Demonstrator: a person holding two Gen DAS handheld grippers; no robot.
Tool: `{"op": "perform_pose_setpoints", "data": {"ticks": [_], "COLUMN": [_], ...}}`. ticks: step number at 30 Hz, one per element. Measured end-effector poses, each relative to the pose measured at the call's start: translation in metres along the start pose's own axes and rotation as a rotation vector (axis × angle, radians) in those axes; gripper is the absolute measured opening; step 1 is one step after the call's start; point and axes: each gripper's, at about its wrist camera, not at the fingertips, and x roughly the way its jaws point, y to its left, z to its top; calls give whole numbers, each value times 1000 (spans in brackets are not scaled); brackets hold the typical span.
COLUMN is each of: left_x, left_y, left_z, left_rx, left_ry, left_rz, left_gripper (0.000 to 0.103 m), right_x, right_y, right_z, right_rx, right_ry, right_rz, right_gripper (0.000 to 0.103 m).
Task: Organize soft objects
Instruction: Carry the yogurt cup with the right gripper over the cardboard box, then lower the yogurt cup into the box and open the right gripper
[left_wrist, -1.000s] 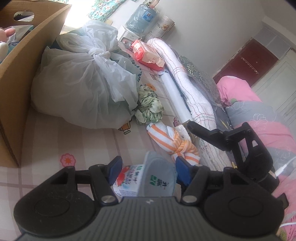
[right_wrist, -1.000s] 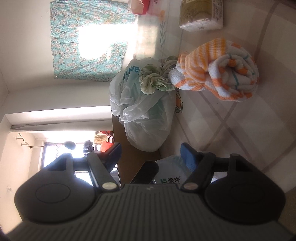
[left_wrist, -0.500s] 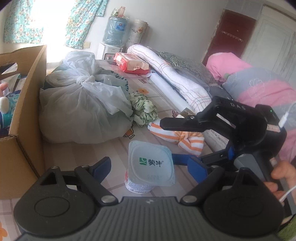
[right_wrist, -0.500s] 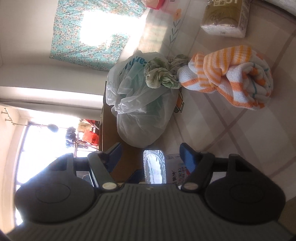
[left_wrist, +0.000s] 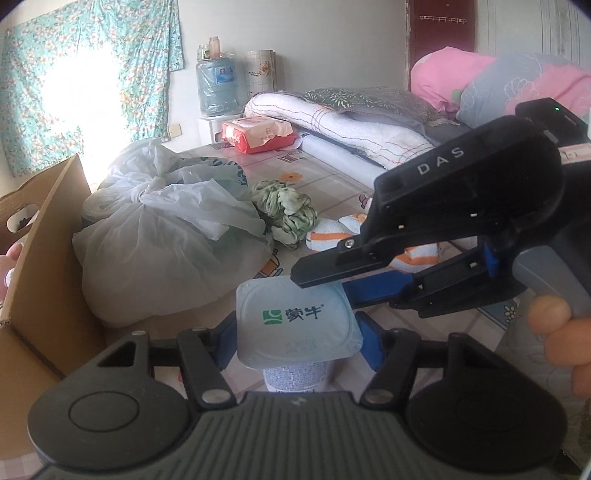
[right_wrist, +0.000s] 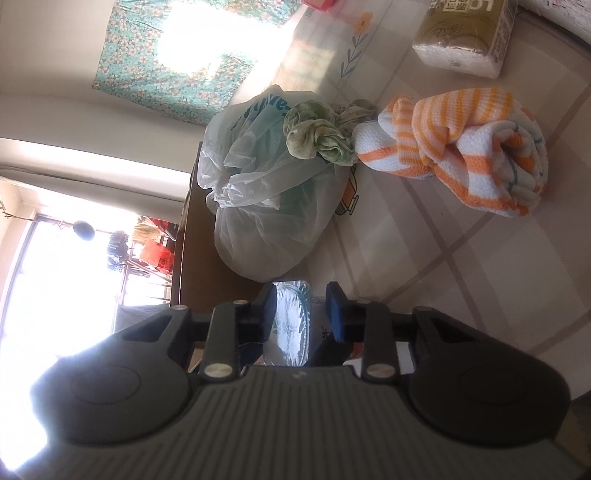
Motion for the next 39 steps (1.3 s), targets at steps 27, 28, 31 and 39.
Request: {"op": "perform_pose_setpoints", "data": {"ticks": [27, 28, 31, 39], "left_x": [-111, -117, -132, -130], "left_y": [74, 84, 119, 224], "left_z": [67, 70, 71, 50], "left_rx": [-74, -82, -123, -333], "left_ry": [-252, -249, -220, 6], "left_rz": [221, 251, 327, 435], "left_gripper": [66, 66, 66, 66], "right_x": [20, 31, 71, 212], "right_y": [172, 186, 224, 282], "right_z": [10, 10, 5, -28], "right_rx": [-346, -365, -406, -414], "right_ry": [46, 69, 158, 471], "right_rz": [155, 169, 206, 189], "right_gripper": [24, 24, 24, 27]}}
